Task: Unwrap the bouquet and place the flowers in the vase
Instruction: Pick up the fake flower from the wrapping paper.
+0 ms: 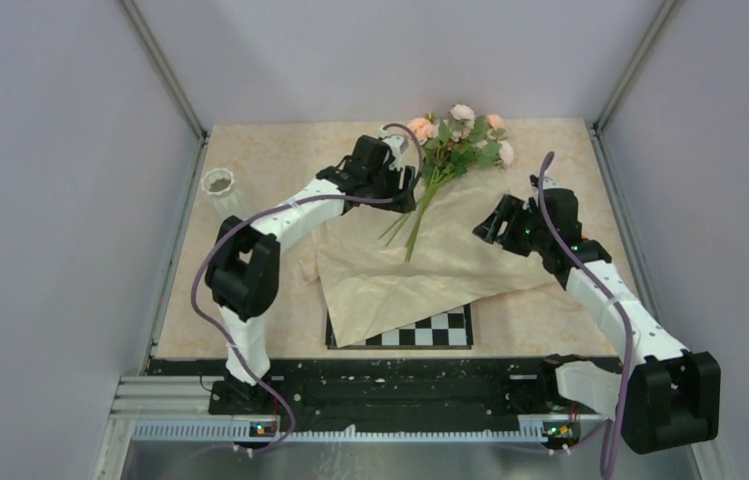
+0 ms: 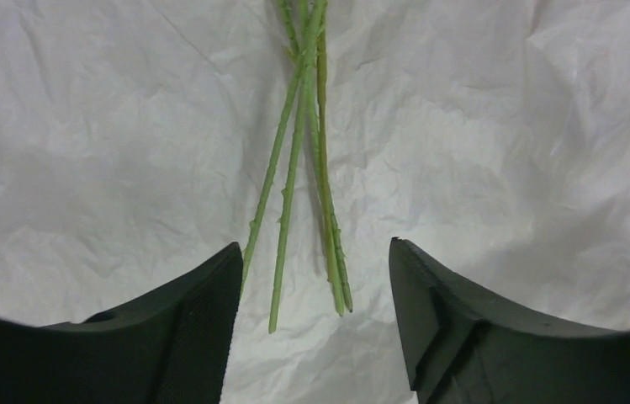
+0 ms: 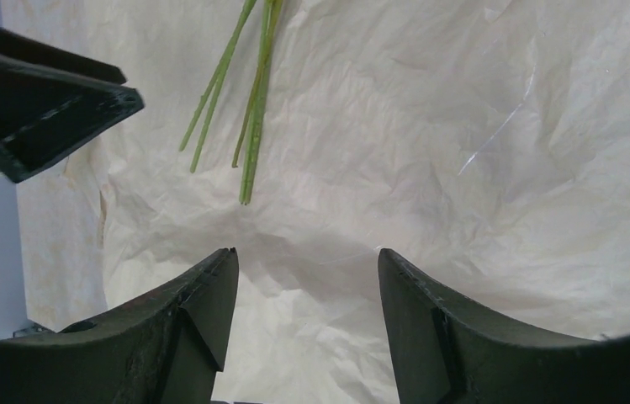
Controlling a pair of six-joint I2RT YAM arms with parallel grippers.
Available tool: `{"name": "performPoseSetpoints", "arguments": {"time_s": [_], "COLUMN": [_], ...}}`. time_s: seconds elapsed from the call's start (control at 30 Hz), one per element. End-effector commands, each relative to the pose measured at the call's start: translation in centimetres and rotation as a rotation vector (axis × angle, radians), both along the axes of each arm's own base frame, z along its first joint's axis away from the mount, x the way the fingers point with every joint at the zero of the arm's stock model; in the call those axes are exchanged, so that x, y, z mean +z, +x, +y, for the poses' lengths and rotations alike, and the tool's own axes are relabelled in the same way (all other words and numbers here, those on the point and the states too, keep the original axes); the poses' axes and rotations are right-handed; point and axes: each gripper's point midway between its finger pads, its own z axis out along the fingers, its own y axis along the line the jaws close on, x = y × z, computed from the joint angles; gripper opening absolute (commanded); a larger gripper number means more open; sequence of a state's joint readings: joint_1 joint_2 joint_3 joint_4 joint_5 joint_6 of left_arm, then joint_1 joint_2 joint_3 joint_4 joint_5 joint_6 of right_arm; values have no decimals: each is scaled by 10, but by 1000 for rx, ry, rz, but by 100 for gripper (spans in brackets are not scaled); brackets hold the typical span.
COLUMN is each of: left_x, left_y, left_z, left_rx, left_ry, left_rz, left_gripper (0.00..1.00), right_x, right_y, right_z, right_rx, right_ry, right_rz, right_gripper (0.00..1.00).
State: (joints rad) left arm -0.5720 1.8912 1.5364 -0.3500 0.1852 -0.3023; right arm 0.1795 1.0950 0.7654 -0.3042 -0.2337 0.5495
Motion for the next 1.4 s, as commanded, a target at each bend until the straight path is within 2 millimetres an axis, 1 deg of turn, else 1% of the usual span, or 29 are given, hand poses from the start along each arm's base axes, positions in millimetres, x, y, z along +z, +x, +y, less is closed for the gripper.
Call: {"name": "performPoseSetpoints", "arguments": {"time_s": [0.0, 0.17, 0.3, 0.43, 0.67, 0.73, 0.87, 0.97, 1.1, 1.27, 1.37], "left_x": [-12, -28, -38, -50, -61, -61, -66, -71, -77, -86, -89], "left_y": [15, 15, 13, 16, 23, 25, 22, 18, 16, 18, 18], "left_z": [-11, -24, -30, -33, -24, -22, -26, -29, -31, -28, -26], "left_rx": [-36, -53, -64, -70, -47, -45, -73, -87, -86, -70, -67], "left_ry": [37, 47, 52, 61, 139, 157, 153, 147, 151, 174, 182], "left_rz": [-14, 3, 14, 23, -11, -26, -20, -6, 0, 2, 6], "left_gripper": [63, 57, 53, 49, 49, 49, 46, 41, 39, 39, 37], "right_x": [-3, -16, -24, -25, -24, -25, -26, -28, -28, -28, -28], "right_y": [-1, -7, -10, -12, -15, -15, -17, -18, -18, -20, -21], "right_z": [3, 6, 6, 10, 11, 11, 10, 10, 11, 10, 10], "right_rx": [22, 32, 41, 58, 62, 64, 63, 62, 63, 63, 65], "right_ry": [34, 66, 74, 92, 105, 105, 102, 104, 104, 101, 100], "right_rz": [-14, 17, 38, 39, 35, 36, 41, 44, 46, 46, 45], "right_gripper": [63, 62, 61, 60, 60, 60, 60, 59, 59, 59, 59]}}
